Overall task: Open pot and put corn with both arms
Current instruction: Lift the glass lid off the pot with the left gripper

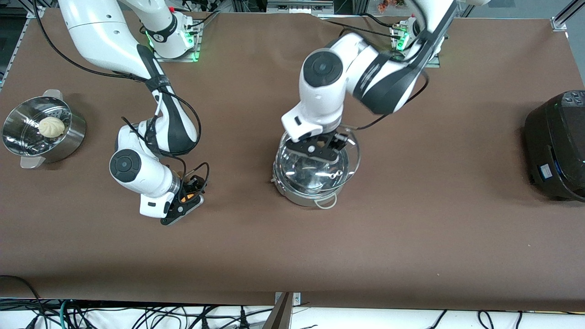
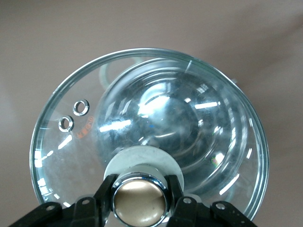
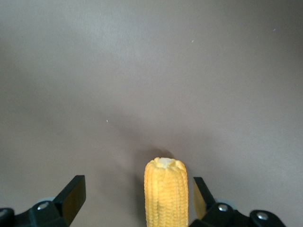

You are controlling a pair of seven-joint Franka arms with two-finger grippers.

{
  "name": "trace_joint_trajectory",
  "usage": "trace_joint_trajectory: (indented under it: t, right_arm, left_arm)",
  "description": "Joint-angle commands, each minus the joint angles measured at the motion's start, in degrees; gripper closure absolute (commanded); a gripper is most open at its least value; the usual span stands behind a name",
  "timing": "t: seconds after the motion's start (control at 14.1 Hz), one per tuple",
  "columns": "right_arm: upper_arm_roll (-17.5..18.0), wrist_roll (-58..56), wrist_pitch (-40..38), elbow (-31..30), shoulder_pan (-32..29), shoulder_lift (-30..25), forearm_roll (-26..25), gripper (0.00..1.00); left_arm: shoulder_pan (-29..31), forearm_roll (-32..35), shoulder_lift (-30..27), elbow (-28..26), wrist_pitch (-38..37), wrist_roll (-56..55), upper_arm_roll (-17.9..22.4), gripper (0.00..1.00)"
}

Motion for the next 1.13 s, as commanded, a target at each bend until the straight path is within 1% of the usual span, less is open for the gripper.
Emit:
trace_joint_trajectory:
  t: [0.0,0.07,0.21,0.35,0.43,0.57,0.64,0.71,0.85,0.92,1.06]
  right_arm:
    - [0.43,-4.8,1.86,-2.13,-1.31,-0.46,0.51,0.0]
    - [0.52,-5.52,3.35,-3.36,-1.93,-0.46,0.69,0.0]
    - [0.52,-5.61,4.33,-4.51,-2.11,-0.46,0.78,0.0]
    - [0.69,-7.01,4.94,-5.12,-3.95,-0.2,1.04,0.0]
    - [0.69,-7.11,5.38,-5.3,-4.3,-0.03,1.57,0.0]
    - [0.87,-7.11,8.62,-8.01,-4.31,0.06,1.66,0.0]
    - [0.87,-7.11,9.77,-9.07,-4.31,0.06,1.75,0.0]
    - [0.87,-7.11,9.87,-9.26,-4.39,0.15,1.75,0.0]
    - [1.48,-7.02,9.87,-9.69,-4.31,0.41,1.75,0.0]
    - [1.66,-7.02,9.87,-10.31,-4.31,0.5,1.75,0.0]
    - [1.66,-6.93,10.22,-11.1,-4.31,0.5,1.83,0.0]
  left_arm:
    - [3.97,0.69,-2.55,-0.9,-6.83,4.97,-0.11,0.96]
    - [5.2,0.95,-2.64,-1.34,-7.37,8.49,0.06,0.96]
    - [10.19,0.61,-3.16,-1.87,-8.95,16.56,-0.2,0.96]
    - [15.47,0.51,-3.25,-2.39,-9.57,27.28,-0.2,0.96]
    - [18.28,0.51,-3.25,-3.7,-9.31,32.55,-0.2,0.96]
    - [22.77,0.51,-3.25,-4.94,-8.87,40.13,-0.29,0.96]
    - [24.7,0.51,-3.43,-7.03,-7.91,42.86,-0.29,0.96]
    - [26.55,0.6,-4.82,-10.53,-5.29,44.89,-0.29,0.96]
    - [29.72,0.69,-9.65,-22.02,4.61,48.15,-0.29,0.96]
    - [30.6,0.69,-11.41,-26.61,8.14,48.25,-0.29,0.96]
    - [31.31,0.95,-13.27,-33.65,13.78,48.34,-0.29,0.96]
